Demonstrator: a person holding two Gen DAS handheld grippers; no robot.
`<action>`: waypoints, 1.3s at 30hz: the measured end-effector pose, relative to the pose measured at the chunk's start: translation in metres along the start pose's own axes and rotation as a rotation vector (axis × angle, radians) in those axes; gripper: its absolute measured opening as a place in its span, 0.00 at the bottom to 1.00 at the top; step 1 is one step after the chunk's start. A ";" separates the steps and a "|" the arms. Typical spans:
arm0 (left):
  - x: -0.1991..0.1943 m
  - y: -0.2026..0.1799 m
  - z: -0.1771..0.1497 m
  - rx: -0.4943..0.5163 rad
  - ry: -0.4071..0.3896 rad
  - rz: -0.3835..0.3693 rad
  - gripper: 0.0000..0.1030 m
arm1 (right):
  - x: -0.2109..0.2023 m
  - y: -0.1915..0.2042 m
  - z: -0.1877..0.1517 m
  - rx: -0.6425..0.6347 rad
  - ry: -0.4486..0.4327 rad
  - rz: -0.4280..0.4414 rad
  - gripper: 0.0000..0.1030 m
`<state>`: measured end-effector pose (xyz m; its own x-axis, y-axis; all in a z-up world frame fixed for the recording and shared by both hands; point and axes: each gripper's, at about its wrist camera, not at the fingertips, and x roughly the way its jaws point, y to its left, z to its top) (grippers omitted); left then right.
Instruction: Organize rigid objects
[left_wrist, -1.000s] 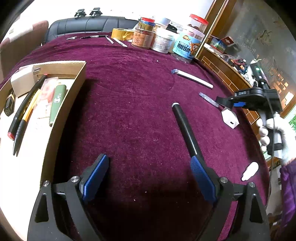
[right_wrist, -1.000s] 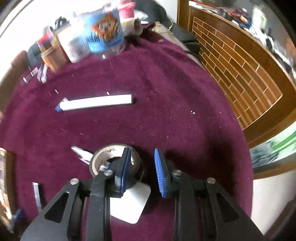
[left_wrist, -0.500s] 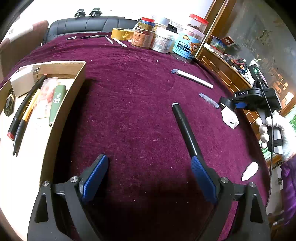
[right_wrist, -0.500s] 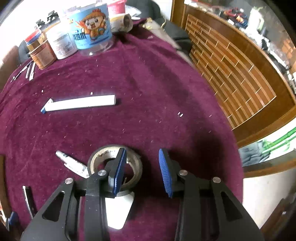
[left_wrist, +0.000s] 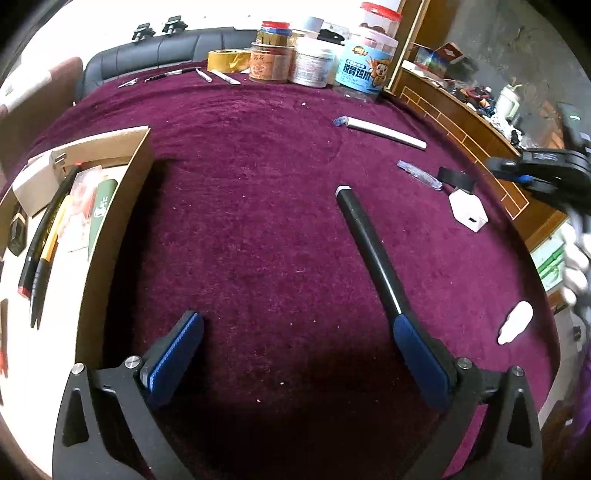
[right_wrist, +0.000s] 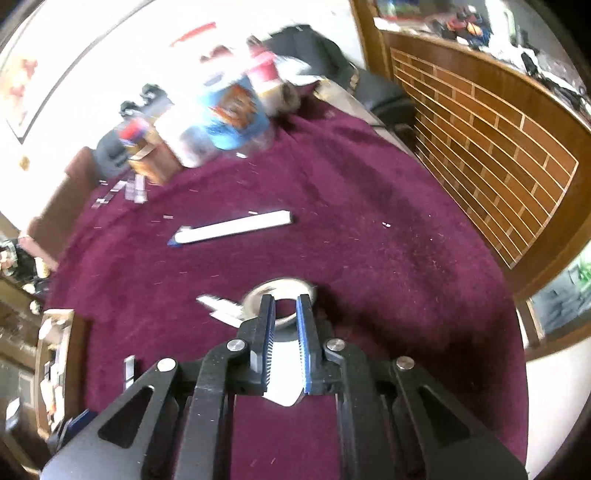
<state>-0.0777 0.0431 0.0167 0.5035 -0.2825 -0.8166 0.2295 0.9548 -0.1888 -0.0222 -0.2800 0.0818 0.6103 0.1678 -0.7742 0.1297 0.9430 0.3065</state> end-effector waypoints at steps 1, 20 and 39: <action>-0.001 0.000 0.001 -0.018 -0.005 -0.022 0.96 | -0.007 0.003 -0.003 -0.010 -0.009 0.019 0.09; 0.048 -0.081 0.034 0.195 0.049 0.130 0.75 | -0.013 -0.031 -0.017 0.076 -0.020 0.097 0.29; -0.062 -0.022 0.016 0.003 -0.071 -0.194 0.11 | 0.072 -0.014 0.018 -0.008 0.182 -0.047 0.24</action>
<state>-0.1008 0.0380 0.0797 0.5069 -0.4671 -0.7244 0.3306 0.8815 -0.3371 0.0345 -0.2866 0.0316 0.4521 0.1717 -0.8753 0.1484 0.9531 0.2636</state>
